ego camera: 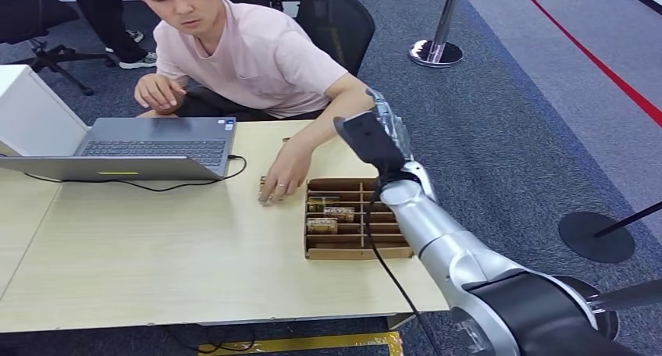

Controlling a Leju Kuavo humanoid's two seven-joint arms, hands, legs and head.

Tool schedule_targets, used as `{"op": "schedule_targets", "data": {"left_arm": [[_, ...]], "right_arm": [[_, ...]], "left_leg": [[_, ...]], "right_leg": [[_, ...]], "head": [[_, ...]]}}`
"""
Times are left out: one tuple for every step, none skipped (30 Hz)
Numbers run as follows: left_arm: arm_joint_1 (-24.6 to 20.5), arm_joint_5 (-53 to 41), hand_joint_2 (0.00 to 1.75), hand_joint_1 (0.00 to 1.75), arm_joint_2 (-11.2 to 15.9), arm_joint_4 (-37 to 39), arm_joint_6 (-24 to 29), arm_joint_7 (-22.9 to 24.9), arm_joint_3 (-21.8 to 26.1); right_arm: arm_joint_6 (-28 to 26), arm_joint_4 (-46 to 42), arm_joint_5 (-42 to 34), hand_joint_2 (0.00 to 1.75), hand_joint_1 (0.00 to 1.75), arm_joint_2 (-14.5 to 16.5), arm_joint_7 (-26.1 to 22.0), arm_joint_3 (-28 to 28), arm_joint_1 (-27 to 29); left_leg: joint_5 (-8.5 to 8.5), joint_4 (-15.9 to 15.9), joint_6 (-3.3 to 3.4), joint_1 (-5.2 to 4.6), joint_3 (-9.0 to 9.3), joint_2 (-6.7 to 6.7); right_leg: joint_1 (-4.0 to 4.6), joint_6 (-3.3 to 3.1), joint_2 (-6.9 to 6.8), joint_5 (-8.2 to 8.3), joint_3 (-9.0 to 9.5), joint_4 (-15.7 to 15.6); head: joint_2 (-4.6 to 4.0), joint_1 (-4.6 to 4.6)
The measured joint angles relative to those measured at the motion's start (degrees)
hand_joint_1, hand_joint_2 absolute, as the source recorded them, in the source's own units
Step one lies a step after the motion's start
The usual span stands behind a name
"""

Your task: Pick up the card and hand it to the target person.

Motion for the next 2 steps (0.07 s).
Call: {"op": "schedule_targets", "data": {"left_arm": [[0.00, 0.02, 0.00, 0.00, 0.00, 0.00, 0.04, 0.04, 0.01], [0.00, 0.03, 0.00, 0.00, 0.00, 0.00, 0.06, 0.05, 0.01]], "right_arm": [[0.51, -0.49, -1.42, 1.75, 0.00, -0.39, -0.16, -1.38, -0.22], [0.76, -0.75, -2.17, 1.75, 0.00, -0.59, -0.24, -2.09, -0.32]], "left_leg": [[0.00, 0.01, 0.00, 0.00, -0.01, 0.00], [0.00, 0.01, 0.00, 0.00, -0.01, 0.00]], "right_leg": [[0.00, 0.00, 0.00, 0.00, 0.00, 0.00], [0.00, 0.00, 0.00, 0.00, 0.00, 0.00]], "head": [[-0.01, 0.01], [0.00, 0.01]]}}
